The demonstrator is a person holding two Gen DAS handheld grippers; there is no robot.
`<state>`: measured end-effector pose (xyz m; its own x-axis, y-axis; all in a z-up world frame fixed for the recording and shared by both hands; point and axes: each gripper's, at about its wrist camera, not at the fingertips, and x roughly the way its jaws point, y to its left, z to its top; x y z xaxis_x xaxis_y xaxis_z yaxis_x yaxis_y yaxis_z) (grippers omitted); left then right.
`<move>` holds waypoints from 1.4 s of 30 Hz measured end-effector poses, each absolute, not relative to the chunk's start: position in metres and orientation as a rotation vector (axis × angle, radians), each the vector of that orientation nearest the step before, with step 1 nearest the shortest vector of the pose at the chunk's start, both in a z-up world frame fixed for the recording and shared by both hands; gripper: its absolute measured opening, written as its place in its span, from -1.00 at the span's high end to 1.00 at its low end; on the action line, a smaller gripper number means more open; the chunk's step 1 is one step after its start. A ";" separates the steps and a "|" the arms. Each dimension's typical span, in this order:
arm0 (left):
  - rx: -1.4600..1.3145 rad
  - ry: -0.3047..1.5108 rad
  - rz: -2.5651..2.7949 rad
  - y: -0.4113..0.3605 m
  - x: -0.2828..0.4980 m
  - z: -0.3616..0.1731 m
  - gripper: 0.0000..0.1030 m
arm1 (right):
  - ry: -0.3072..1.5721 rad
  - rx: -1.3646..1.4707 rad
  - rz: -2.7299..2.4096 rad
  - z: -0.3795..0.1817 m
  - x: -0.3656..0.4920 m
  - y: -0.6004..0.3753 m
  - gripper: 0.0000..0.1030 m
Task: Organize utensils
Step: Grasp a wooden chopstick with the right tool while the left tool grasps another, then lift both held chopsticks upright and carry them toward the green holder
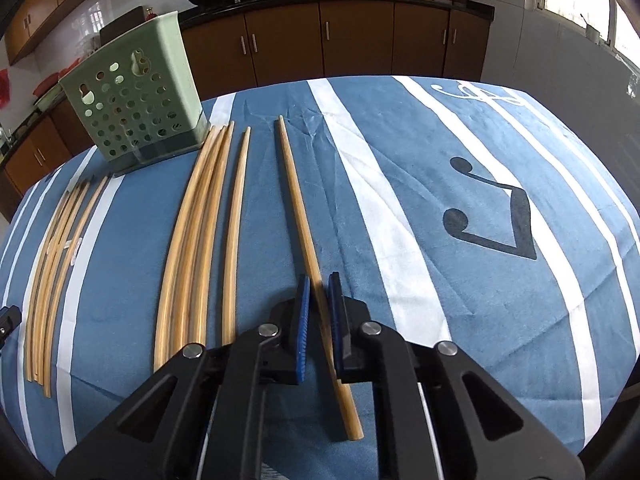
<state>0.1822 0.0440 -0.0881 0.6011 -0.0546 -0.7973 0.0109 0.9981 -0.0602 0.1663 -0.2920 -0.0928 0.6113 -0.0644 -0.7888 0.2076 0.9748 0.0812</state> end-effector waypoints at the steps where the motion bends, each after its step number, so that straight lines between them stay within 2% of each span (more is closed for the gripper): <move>1: -0.048 0.946 -0.040 0.043 0.186 -0.092 0.29 | 0.900 0.171 -0.157 -0.092 0.166 -0.292 0.80; 2: -0.048 0.963 -0.041 0.042 0.189 -0.095 0.46 | 0.899 0.174 -0.157 -0.093 0.169 -0.294 0.80; 4: -0.023 0.958 -0.034 0.039 0.191 -0.095 0.63 | 0.898 0.179 -0.158 -0.093 0.173 -0.295 0.80; 5: -0.012 0.956 -0.030 0.038 0.192 -0.095 0.80 | 0.898 0.179 -0.161 -0.092 0.175 -0.296 0.81; 6: -0.007 0.963 -0.032 0.039 0.198 -0.095 0.84 | 0.899 0.180 -0.165 -0.092 0.177 -0.297 0.81; 15: -0.027 0.934 -0.035 0.057 0.243 -0.094 0.85 | 0.889 0.246 -0.231 -0.092 0.193 -0.329 0.85; 33: 0.020 0.915 -0.056 0.056 0.223 -0.094 0.85 | 0.851 0.198 -0.190 -0.087 0.175 -0.326 0.86; 42: 0.004 0.782 -0.056 0.067 0.201 -0.044 0.85 | 0.708 0.223 -0.186 -0.039 0.153 -0.337 0.86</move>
<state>0.2006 0.0667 -0.0439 0.7081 -0.0491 -0.7044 0.0520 0.9985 -0.0173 0.1527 -0.3371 -0.0394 0.7449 -0.0935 -0.6606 0.2440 0.9597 0.1394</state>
